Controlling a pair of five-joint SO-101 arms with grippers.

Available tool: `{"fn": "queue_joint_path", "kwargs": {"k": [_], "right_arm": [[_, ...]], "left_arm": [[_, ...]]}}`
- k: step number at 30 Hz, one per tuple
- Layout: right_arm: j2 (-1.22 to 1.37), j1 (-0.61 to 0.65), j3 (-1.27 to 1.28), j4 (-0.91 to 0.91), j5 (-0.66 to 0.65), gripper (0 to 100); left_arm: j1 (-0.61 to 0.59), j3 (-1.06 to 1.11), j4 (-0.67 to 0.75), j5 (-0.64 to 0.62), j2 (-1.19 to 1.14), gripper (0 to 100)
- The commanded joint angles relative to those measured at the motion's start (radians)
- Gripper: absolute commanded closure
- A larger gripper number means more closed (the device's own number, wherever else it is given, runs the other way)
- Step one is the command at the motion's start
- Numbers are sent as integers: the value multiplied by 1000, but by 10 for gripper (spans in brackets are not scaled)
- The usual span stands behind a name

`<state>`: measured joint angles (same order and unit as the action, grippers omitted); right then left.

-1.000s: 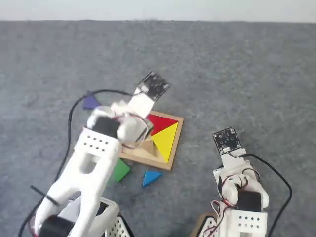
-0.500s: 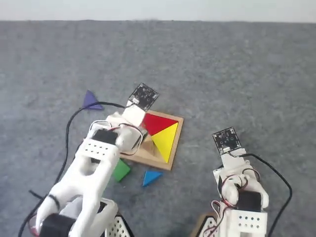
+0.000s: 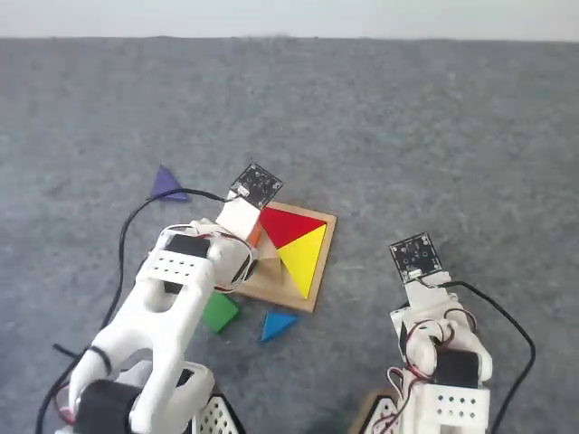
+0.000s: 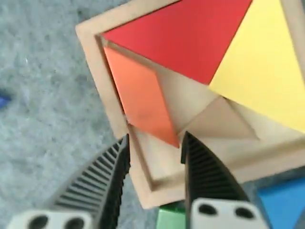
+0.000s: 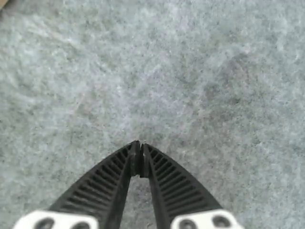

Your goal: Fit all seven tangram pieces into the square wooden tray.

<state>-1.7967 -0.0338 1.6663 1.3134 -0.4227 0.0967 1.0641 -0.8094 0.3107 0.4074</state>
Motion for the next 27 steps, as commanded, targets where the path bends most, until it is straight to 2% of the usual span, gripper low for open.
{"fn": "queue_joint_path", "kwargs": {"k": [1, 27], "right_arm": [[-16, 4, 17, 2, -8, 991], [-16, 4, 17, 2, -8, 991]], "left_arm": [[-5, -33, -12, 32, -12, 837], [-5, -47, 35, 8, -58, 837]]}}
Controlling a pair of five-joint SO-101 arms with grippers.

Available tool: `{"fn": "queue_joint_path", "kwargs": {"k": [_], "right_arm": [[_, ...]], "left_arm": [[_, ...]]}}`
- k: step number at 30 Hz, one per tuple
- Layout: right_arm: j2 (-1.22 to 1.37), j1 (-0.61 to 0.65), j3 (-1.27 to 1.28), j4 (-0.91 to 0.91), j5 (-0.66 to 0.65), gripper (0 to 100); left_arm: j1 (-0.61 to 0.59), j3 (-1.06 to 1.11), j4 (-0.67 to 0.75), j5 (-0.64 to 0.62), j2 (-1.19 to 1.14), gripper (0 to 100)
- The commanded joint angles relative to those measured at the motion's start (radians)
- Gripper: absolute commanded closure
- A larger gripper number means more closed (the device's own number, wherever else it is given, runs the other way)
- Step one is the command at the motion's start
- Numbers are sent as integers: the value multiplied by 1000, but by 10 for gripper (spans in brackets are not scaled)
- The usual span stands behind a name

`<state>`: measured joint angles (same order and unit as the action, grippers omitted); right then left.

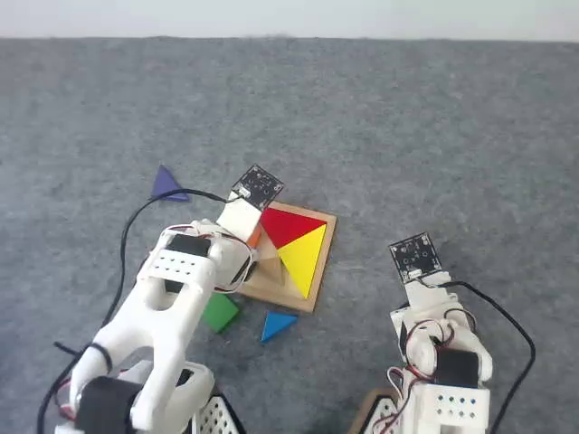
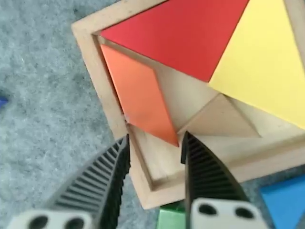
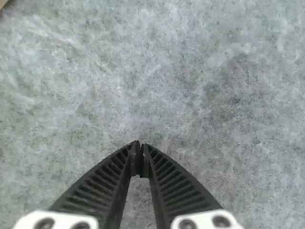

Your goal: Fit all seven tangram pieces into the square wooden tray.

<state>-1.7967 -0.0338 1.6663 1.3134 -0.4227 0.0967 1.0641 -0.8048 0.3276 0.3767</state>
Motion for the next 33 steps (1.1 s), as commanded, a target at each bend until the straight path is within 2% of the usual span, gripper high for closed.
{"fn": "queue_joint_path", "kwargs": {"k": [1, 6, 16, 20, 23, 27, 31, 33], "right_arm": [[-16, 4, 17, 2, -8, 991], [-16, 4, 17, 2, -8, 991], [-16, 4, 17, 2, -8, 991], [-16, 4, 17, 2, -8, 991], [-16, 4, 17, 2, -8, 991], [-16, 4, 17, 2, -8, 991], [-16, 4, 17, 2, -8, 991], [-16, 4, 17, 2, -8, 991]], "left_arm": [[-5, -56, 41, -9, -54, 837], [-15, -125, 72, -29, -130, 838], [-15, -236, 87, -89, -127, 852], [-2, -139, 89, -83, 8, 865], [68, 16, 86, -57, 203, 863], [157, 128, -8, -57, 396, 852], [175, 131, -38, -58, 408, 852], [222, 133, -38, -57, 373, 852]]}}
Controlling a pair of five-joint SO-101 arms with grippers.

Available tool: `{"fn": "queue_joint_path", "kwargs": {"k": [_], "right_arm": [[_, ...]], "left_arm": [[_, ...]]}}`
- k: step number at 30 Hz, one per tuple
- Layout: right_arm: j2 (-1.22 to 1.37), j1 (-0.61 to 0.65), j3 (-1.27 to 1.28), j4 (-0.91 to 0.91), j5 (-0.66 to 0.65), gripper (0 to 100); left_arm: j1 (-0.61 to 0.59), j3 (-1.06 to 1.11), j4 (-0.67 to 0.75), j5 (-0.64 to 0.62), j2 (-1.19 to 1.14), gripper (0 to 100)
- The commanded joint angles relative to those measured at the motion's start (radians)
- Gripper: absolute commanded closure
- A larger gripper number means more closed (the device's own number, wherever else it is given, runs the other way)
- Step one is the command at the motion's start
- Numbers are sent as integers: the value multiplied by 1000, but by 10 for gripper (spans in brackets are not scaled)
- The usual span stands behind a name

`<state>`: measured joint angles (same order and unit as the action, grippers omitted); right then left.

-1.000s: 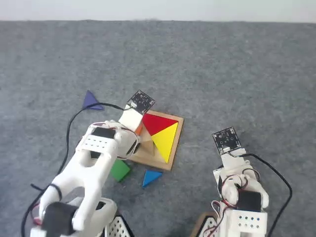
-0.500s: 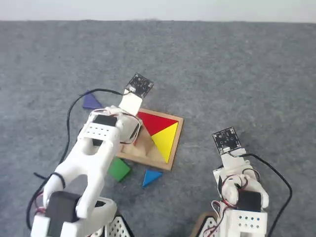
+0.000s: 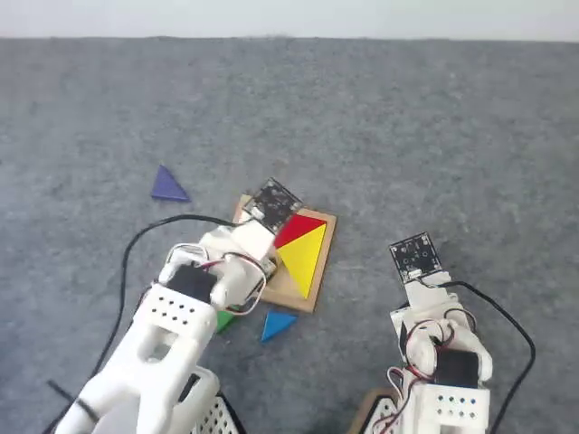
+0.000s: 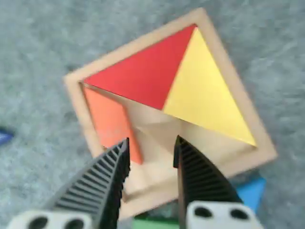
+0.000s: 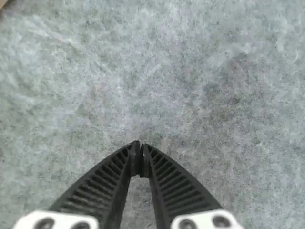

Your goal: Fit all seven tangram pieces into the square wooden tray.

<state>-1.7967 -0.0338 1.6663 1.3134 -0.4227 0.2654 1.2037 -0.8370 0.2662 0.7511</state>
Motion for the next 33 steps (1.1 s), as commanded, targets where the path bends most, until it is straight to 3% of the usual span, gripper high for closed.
{"fn": "queue_joint_path", "kwargs": {"k": [1, 6, 12, 28, 33], "right_arm": [[-16, 4, 17, 2, -8, 991], [-16, 4, 17, 2, -8, 991], [-16, 4, 17, 2, -8, 991], [-16, 4, 17, 2, -8, 991], [-16, 4, 17, 2, -8, 991]], "left_arm": [[84, -8, -5, 5, -28, 852], [137, -28, 66, 0, -195, 852], [3, -117, 64, 21, -342, 855], [-115, -197, 120, 43, -362, 855], [-86, -162, 114, 48, -350, 855]]}}
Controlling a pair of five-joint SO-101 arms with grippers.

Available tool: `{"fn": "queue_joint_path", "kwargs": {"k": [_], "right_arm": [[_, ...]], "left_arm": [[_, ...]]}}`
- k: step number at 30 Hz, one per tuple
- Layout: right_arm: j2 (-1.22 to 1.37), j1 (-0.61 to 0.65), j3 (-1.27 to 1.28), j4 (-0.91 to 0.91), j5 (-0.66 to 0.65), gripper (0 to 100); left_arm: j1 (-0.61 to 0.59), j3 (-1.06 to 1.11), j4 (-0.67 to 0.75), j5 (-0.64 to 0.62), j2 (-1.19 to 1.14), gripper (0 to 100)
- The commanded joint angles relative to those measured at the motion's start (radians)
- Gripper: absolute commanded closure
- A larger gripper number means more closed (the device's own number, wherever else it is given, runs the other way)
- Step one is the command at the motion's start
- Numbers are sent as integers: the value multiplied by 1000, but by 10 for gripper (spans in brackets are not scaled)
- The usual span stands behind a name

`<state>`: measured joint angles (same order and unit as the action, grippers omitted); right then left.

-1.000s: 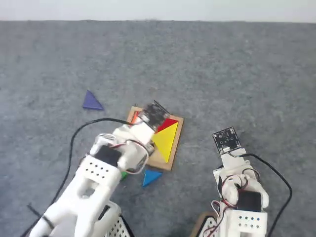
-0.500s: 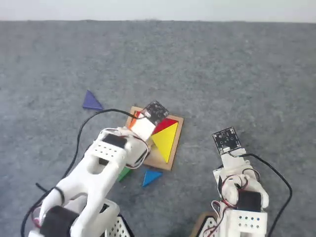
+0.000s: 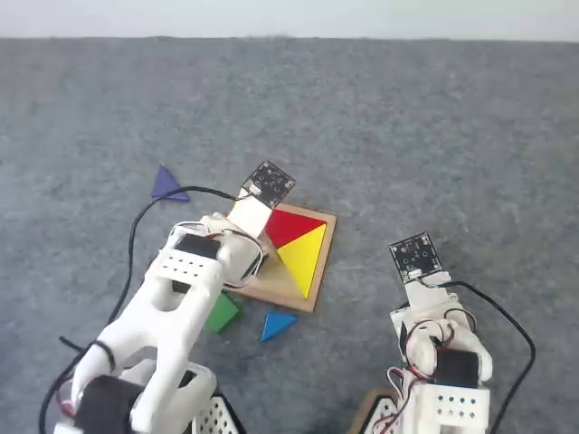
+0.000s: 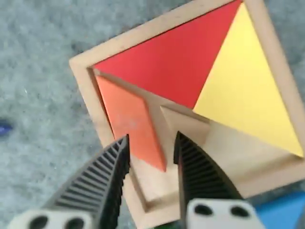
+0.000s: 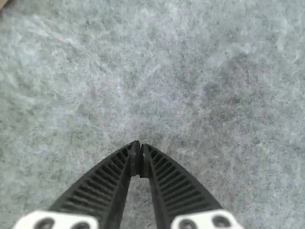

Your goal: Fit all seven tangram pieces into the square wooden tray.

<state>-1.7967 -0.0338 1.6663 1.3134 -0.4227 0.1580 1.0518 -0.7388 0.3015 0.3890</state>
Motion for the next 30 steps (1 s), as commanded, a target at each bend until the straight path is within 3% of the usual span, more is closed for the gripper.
{"fn": "queue_joint_path", "kwargs": {"k": [1, 5, 12, 24, 30], "right_arm": [[-16, 4, 17, 2, -8, 991], [-16, 4, 17, 2, -8, 991], [-16, 4, 17, 2, -8, 991], [-16, 4, 17, 2, -8, 991], [-16, 4, 17, 2, -8, 991]], "left_arm": [[37, -1, 9, 12, 12, 855], [68, 12, -63, 14, 43, 855], [95, 131, -11, 5, 215, 856], [78, -76, -5, -35, -130, 874], [-46, -145, 9, -29, -184, 877]]}}
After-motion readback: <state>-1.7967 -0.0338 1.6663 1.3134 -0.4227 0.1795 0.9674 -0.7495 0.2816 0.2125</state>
